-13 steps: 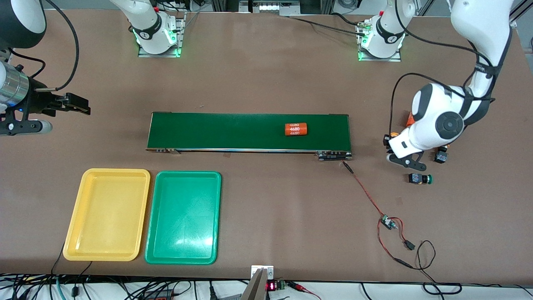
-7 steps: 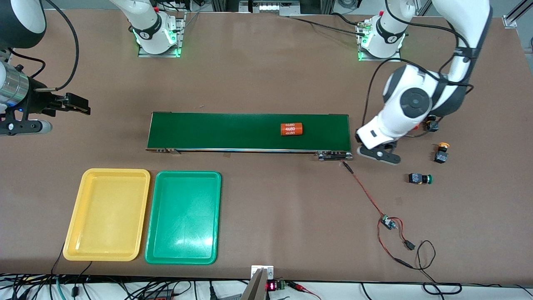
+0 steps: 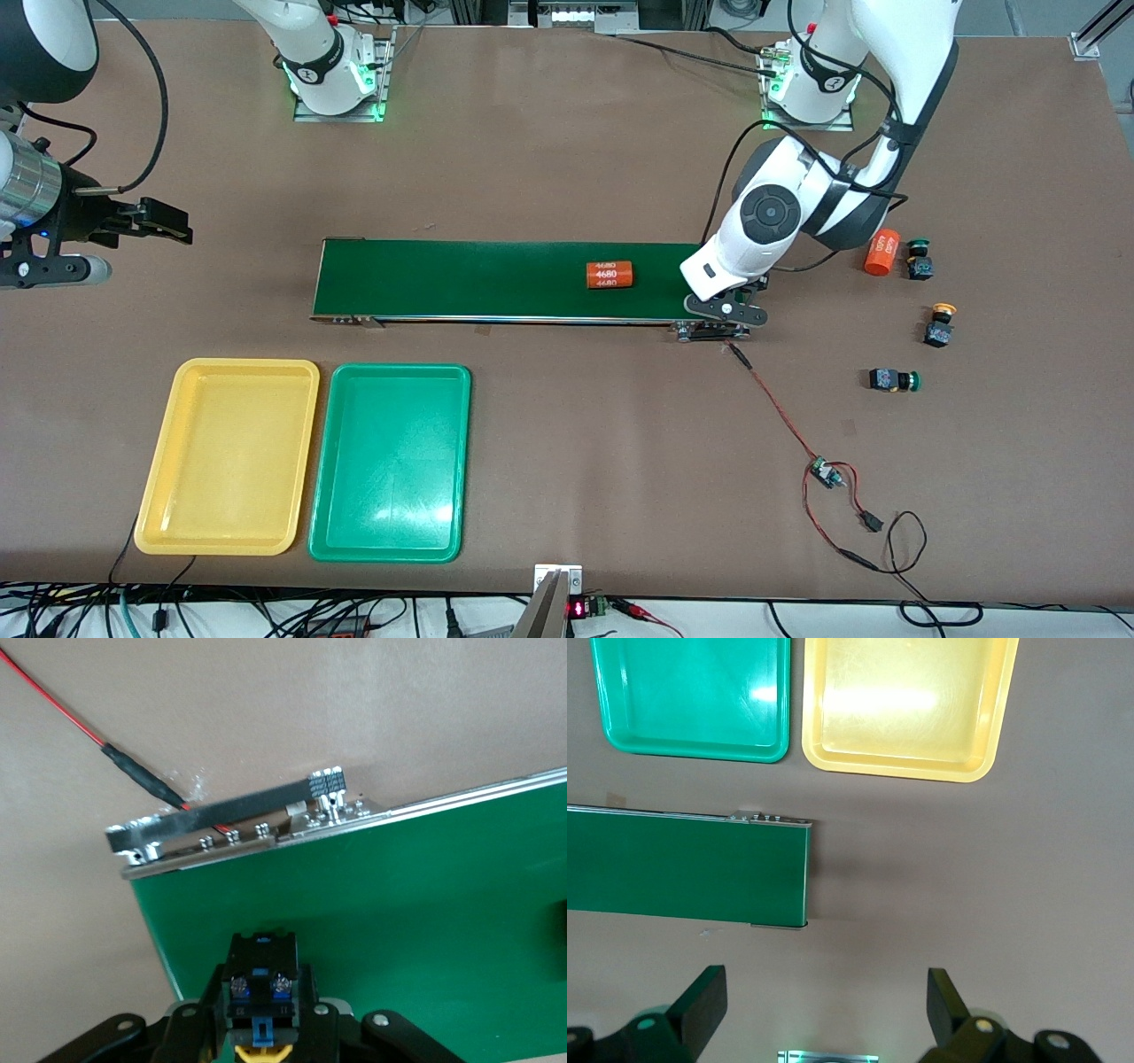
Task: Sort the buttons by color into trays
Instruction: 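Place the yellow-capped button on the conveyor with the left gripper, then grasp another black button with the left gripper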
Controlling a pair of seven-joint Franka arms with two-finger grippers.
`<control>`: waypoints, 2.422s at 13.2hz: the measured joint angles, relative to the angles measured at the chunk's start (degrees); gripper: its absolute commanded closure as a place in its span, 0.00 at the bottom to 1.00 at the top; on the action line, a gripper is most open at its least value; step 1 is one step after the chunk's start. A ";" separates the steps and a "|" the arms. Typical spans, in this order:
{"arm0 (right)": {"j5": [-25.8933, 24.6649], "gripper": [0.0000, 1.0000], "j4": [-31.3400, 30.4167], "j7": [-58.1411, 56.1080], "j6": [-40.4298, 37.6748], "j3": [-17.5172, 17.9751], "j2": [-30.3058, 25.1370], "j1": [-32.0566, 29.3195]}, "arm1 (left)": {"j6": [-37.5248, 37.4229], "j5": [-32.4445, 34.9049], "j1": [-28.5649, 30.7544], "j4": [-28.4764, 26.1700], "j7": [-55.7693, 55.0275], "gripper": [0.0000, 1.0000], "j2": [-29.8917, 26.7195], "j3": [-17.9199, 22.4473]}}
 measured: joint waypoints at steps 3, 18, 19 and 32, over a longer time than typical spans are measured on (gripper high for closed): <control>0.00 0.00 0.00 0.00 0.00 0.00 0.00 0.00 | 0.26 -2.64 -0.01 0.15 -0.05 0.34 0.83 0.08; 0.03 0.00 0.00 0.00 -0.02 0.00 0.03 0.00 | 1.29 -5.17 19.33 5.72 25.60 0.00 0.96 6.88; 0.03 0.00 0.00 0.00 -0.02 0.00 0.03 0.00 | 1.35 -5.16 20.43 6.06 29.69 0.00 1.69 6.99; 0.04 0.00 0.00 0.00 -0.02 0.00 0.04 0.00 | 10.22 -0.37 25.27 11.76 104.37 0.00 12.96 7.25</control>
